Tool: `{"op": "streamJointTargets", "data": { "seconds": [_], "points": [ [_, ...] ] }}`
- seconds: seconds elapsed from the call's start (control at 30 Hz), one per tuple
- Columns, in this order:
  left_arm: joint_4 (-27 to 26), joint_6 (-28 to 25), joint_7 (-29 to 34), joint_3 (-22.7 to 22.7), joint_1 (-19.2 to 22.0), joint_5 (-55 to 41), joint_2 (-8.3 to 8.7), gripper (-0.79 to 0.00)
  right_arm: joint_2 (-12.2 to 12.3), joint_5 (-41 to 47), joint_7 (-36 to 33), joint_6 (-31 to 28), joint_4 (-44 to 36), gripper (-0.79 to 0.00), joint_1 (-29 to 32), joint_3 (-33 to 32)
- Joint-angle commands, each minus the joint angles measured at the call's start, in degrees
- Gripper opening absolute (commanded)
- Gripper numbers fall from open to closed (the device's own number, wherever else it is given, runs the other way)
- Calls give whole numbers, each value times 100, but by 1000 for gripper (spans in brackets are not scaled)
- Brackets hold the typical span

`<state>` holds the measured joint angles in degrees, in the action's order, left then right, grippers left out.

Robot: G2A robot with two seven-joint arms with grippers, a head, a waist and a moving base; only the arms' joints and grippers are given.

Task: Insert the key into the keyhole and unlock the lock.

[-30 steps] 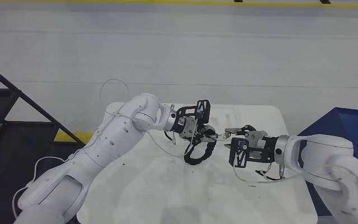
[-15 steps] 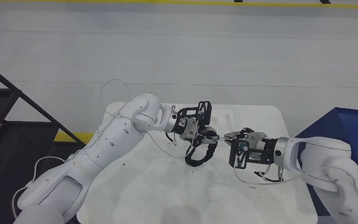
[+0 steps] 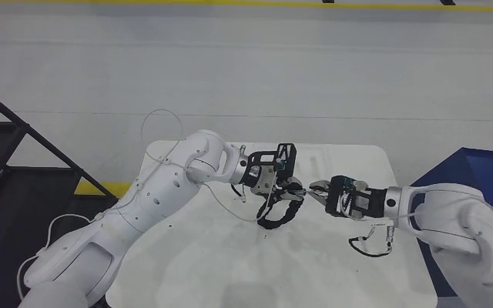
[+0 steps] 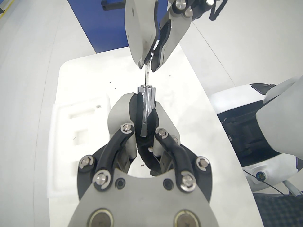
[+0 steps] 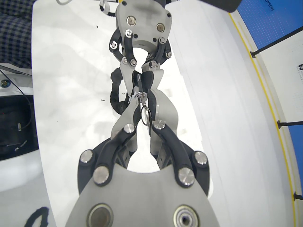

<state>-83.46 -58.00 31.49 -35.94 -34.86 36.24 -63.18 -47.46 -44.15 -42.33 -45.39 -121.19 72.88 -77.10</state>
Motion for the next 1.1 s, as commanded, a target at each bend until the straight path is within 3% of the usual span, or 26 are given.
{"op": "streamJointTargets", "data": {
  "seconds": [0.0, 0.27, 0.3, 0.33, 0.37, 0.77, 1.07],
  "points": [
    [-25, 0, -69, 4, -13, 76, -3, -785, 12, 388, -66, 120, 61, -785, 69, -36],
    [-45, 0, -317, 55, -46, 356, -23, -785, 70, 1569, -485, 364, 215, -785, 129, -137],
    [-28, 0, -346, 69, -47, 361, -27, -785, 75, 1606, -507, 390, 203, -548, 129, -150],
    [-14, 0, -364, 85, -42, 373, -32, -785, 80, 1630, -529, 402, 188, -185, 130, -163],
    [7, 0, -384, 99, -39, 379, -36, -785, 86, 1638, -558, 422, 183, 0, 132, -182],
    [558, 89, -878, 130, -275, 852, -105, -785, 159, 1822, -390, 302, 190, 0, 414, -632],
    [1247, 65, -1223, 461, -439, 1121, -304, -785, 196, 1841, -236, 290, 193, 0, 625, -875]
  ]
}}
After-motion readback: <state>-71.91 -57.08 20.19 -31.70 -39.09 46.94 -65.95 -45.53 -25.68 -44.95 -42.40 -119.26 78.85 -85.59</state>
